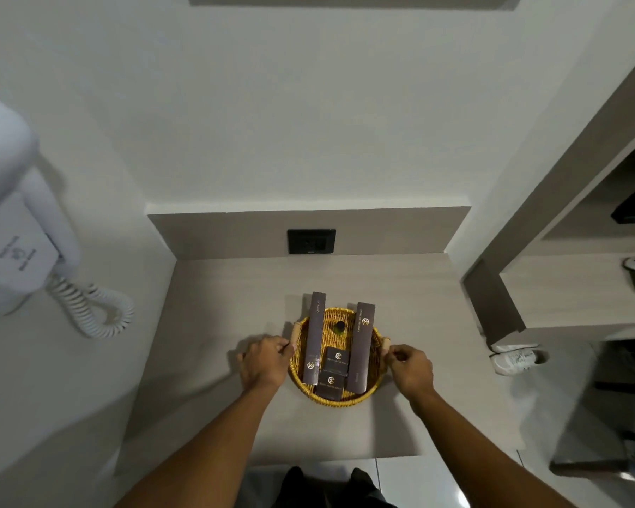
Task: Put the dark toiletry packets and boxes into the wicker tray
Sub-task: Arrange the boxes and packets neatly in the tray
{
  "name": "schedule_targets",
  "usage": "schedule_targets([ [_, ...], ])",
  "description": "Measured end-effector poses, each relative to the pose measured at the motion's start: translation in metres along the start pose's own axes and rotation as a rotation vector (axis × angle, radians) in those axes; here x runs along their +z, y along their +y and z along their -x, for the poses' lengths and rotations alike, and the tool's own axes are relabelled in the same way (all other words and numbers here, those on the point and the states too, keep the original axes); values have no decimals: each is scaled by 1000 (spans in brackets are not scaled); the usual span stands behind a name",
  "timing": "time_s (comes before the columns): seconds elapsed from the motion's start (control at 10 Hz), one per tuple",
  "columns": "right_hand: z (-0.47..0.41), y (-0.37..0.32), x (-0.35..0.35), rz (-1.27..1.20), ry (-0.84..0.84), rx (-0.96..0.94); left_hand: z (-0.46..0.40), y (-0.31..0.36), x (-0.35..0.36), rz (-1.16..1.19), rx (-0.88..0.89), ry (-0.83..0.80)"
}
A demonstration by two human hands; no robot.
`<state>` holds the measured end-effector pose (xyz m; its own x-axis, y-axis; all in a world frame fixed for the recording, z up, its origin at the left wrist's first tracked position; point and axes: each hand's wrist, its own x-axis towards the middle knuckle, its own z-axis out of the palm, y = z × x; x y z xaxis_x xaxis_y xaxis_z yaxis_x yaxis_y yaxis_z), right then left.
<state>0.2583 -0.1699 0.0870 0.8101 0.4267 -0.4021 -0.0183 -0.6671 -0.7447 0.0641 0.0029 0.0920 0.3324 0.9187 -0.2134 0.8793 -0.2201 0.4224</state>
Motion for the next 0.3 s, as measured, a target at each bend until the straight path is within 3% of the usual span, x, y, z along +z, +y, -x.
schedule_targets([
  [0.3, -14, -16, -6, 63, -72, -97, 10, -1, -6, 67, 18, 20],
])
